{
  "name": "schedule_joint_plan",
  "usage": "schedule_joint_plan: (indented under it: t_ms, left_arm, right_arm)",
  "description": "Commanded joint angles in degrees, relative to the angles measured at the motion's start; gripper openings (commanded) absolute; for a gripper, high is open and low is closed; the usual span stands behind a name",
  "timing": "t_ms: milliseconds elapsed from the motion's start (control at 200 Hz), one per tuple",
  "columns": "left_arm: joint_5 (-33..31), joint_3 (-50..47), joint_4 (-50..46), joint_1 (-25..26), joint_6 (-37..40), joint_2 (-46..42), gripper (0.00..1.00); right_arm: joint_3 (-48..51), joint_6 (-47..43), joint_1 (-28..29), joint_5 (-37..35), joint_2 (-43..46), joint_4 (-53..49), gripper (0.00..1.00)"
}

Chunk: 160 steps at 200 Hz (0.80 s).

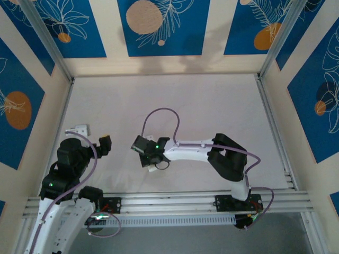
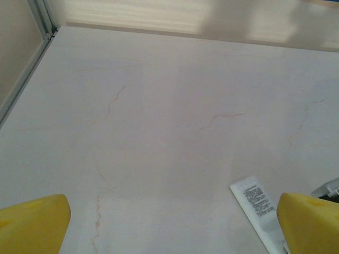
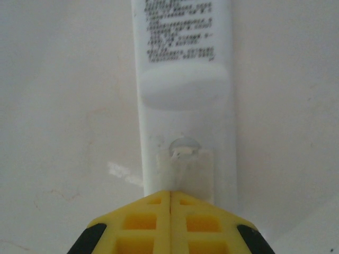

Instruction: Load the batteries into the remote control

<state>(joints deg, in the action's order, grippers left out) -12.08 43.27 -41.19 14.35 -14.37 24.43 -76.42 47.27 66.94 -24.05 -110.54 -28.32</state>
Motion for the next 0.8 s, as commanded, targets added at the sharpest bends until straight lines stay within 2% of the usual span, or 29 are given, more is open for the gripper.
schedule_joint_plan:
  t_ms: [0,270,445,795]
  left_arm:
    - [0.5,0.3,0.7,-0.9,1.5,-0.8,1.0]
    - [0.6,0.2,0.6,-0.8,1.3,-0.9,1.0]
    - [0.5,0.2,0.5,-0.9,1.3,-1.0,1.0]
    - [0.3,0.1,0.6,-0.9,1.5,-1.3,1.0]
  right_arm:
    - [1.0,1.7,0.8,-1.2,3.0,-2.3,0.0]
    - [-4.3,-1.4,-0.5,-3.0,5.2,-4.2,0.0]
    - [-6.7,-3.0,-3.4,-1.3,2.2,-3.2,0.0]
    - [-10.4,-3.7,-5.3,2.3,-3.6,-2.3,0.0]
